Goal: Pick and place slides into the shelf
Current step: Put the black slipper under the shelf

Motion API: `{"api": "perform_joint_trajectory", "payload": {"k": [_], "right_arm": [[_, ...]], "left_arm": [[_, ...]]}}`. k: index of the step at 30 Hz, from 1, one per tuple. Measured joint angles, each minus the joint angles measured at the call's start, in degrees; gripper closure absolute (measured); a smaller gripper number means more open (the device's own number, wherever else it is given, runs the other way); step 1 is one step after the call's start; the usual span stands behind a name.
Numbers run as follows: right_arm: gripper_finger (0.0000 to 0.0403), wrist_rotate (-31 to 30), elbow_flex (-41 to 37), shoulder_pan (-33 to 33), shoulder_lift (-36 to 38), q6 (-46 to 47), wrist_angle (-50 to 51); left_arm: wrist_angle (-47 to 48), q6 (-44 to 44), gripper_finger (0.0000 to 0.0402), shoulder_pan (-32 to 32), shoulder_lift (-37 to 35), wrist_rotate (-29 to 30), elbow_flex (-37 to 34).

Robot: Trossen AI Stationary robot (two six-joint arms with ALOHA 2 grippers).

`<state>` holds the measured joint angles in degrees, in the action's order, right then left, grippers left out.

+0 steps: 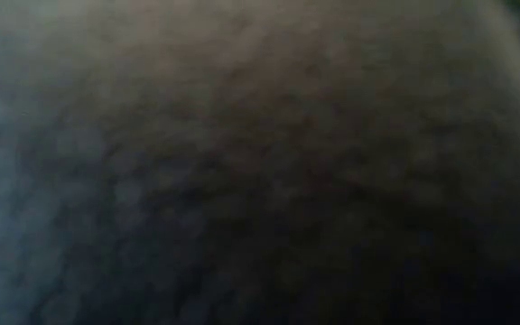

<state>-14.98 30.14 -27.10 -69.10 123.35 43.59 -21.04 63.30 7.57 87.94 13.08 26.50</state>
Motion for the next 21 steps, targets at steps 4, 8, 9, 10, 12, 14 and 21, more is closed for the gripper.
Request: {"api": "perform_joint_trajectory", "payload": {"k": [4,8,9,10,12,14,21], "right_arm": [[0.0403,-1.65,0.02,1.37,-2.35,-1.01,-3.8],[0.0403,-4.61,-0.01,1.54,-3.4,1.13,-5.06],[0.0403,-4.98,-0.01,1.72,-3.56,1.12,-6.05],[0.0403,-5.29,-0.01,2.02,-3.73,1.04,-6.98],[0.0403,-5.89,-0.01,2.89,-3.76,-0.1,-8.41],[0.0403,-6.11,-0.01,3.9,-3.75,-1.12,-9.98],[0.0403,-6.86,-0.01,7.64,-3.76,-4.84,-12.55]], "left_arm": [[-0.09,-0.1,0.0401,-0.01,0.0,0.0,0.0],[-0.24,-0.14,0.0401,-0.02,0.02,0.0,0.0],[-0.24,-0.16,0.0401,-0.02,0.02,0.0,-0.02],[-0.24,-0.16,0.0401,-0.02,0.02,0.02,-0.02],[-0.24,-0.32,0.0401,-0.02,0.02,0.38,-0.02],[-0.24,-0.55,0.0401,-0.02,0.02,0.57,-0.02],[-0.26,-0.71,0.0401,-0.02,0.02,0.66,-0.02]]}}
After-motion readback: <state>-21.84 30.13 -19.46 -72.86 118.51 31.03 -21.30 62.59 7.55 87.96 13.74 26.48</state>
